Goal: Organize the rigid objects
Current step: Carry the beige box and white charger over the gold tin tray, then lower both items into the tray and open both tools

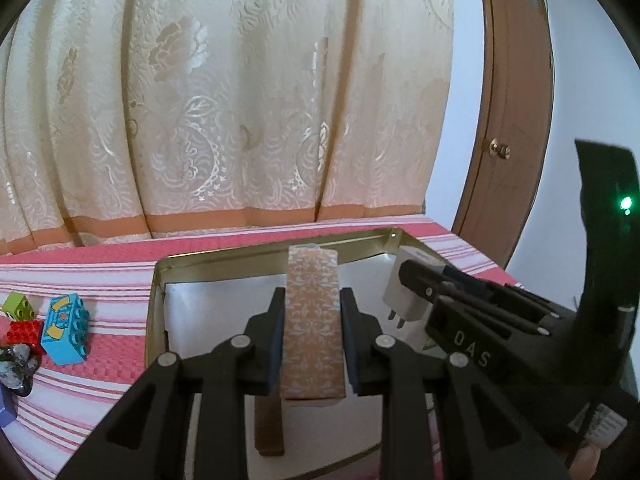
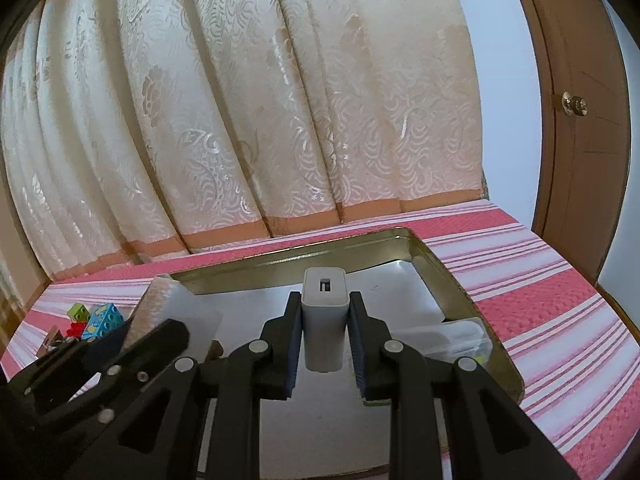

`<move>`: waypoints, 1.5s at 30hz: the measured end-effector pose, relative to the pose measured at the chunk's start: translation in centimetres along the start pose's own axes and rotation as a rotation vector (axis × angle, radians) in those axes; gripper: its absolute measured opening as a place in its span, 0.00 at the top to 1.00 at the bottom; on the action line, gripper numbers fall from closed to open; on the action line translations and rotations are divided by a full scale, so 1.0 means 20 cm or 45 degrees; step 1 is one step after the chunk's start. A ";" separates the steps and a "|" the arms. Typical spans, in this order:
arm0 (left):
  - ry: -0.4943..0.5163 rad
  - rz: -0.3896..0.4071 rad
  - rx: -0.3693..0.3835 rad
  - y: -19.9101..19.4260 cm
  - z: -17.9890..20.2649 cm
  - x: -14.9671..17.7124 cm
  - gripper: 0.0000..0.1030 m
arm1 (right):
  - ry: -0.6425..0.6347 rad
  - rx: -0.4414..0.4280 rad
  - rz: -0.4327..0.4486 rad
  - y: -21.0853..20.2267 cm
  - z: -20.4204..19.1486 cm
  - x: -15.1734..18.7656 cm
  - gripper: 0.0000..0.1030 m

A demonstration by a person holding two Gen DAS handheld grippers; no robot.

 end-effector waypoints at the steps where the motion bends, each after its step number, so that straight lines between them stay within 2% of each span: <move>1: 0.003 -0.003 -0.009 0.00 0.00 0.00 0.77 | -0.004 0.002 -0.003 0.00 0.00 0.00 0.76; 20: -0.045 -0.076 -0.072 0.07 -0.06 0.03 0.75 | -0.026 0.009 -0.062 0.07 -0.04 0.04 0.76; 22: -0.066 -0.081 -0.090 0.07 -0.08 0.03 0.66 | -0.026 0.008 -0.056 0.06 -0.04 0.04 0.76; 24: -0.095 -0.070 -0.116 0.07 -0.11 0.03 0.47 | -0.021 0.030 -0.033 0.05 -0.03 0.03 0.76; 25: -0.118 -0.056 -0.121 0.05 -0.13 0.03 0.42 | -0.018 0.036 -0.020 0.04 -0.02 0.03 0.75; 26: -0.140 -0.043 -0.123 0.04 -0.15 0.03 0.31 | -0.008 0.039 -0.004 0.02 -0.01 0.02 0.72; 27: -0.171 -0.027 -0.128 0.02 -0.17 0.03 0.22 | 0.005 0.039 0.011 0.01 0.00 0.01 0.60; 28: -0.207 -0.008 -0.131 0.00 -0.20 0.03 0.18 | 0.028 0.042 0.027 -0.01 0.01 0.01 0.51; 29: -0.243 0.014 -0.129 -0.02 -0.23 0.03 0.08 | 0.054 0.053 0.046 -0.02 0.04 0.00 0.32; 30: -0.278 0.042 -0.117 -0.04 -0.26 0.03 0.00 | 0.083 0.065 0.069 -0.04 0.06 -0.01 0.18; 33: -0.321 0.113 -0.111 -0.10 -0.31 0.03 0.00 | 0.137 0.068 0.142 -0.09 0.10 -0.04 0.16; 36: -0.309 0.146 -0.163 -0.14 -0.34 0.03 0.00 | 0.130 0.086 0.130 -0.09 0.10 -0.04 0.16; 41: -0.321 0.241 -0.320 -0.26 -0.44 0.02 0.00 | 0.130 0.078 0.117 -0.07 0.09 -0.03 0.16; 45: -0.318 0.248 -0.416 -0.31 -0.52 0.04 0.00 | 0.138 0.078 0.115 -0.07 0.09 -0.02 0.16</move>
Point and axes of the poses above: each gripper's, at about its wrist camera, not at the fingertips, and y roughly the way its jaws point, z to its right, x to its underside, the point moved 8 cm from there along y, roughly the way its jaws point, and after that the axes turned 7 degrees about -z, right-handed, at the moved point
